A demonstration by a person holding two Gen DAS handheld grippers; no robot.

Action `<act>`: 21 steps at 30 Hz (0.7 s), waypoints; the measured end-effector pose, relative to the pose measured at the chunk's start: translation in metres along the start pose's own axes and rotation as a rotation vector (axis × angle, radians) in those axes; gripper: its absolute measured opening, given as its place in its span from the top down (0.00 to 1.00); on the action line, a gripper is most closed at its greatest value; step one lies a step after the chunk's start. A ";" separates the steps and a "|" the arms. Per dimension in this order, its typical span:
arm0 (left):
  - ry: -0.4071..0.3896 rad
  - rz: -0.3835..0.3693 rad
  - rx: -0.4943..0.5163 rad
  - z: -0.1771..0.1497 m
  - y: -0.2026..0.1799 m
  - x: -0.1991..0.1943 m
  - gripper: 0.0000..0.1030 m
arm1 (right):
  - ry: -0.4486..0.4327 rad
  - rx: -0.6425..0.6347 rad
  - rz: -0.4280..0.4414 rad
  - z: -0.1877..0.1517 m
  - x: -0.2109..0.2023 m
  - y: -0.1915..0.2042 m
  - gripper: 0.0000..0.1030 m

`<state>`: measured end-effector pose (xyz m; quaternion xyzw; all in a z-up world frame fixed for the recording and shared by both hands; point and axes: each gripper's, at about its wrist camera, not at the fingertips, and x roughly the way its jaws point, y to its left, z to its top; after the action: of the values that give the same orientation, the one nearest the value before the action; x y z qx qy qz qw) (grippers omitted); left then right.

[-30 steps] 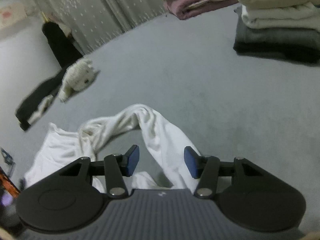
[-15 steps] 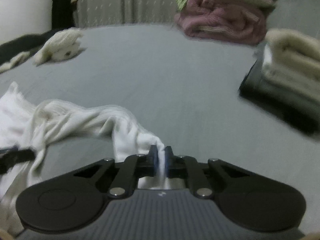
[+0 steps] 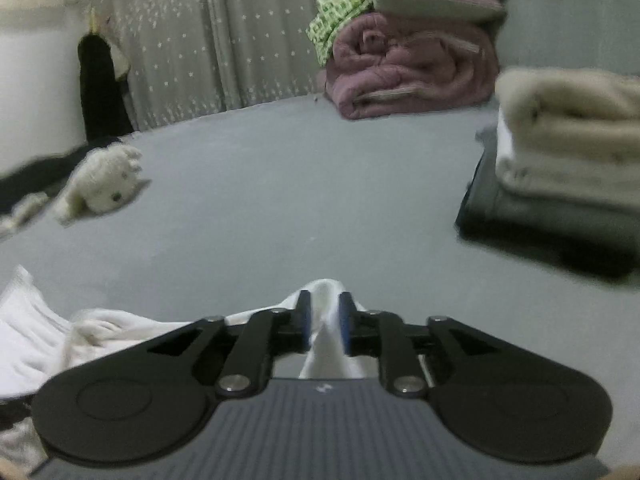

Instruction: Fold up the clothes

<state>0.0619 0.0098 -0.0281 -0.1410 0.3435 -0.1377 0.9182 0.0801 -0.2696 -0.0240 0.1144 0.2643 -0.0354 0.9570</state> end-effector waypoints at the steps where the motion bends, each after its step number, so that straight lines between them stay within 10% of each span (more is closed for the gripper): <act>1: -0.003 -0.012 0.006 0.000 -0.001 -0.002 0.95 | 0.008 0.027 0.032 0.000 -0.003 0.000 0.53; 11: -0.018 -0.180 0.184 -0.017 -0.032 -0.026 0.96 | 0.210 0.163 0.451 -0.010 -0.030 0.020 0.53; 21: 0.060 -0.367 0.345 -0.045 -0.058 -0.041 0.96 | 0.278 0.189 0.471 -0.013 -0.031 0.021 0.53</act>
<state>-0.0065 -0.0368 -0.0160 -0.0380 0.3104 -0.3630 0.8778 0.0502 -0.2462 -0.0146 0.2652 0.3548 0.1793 0.8784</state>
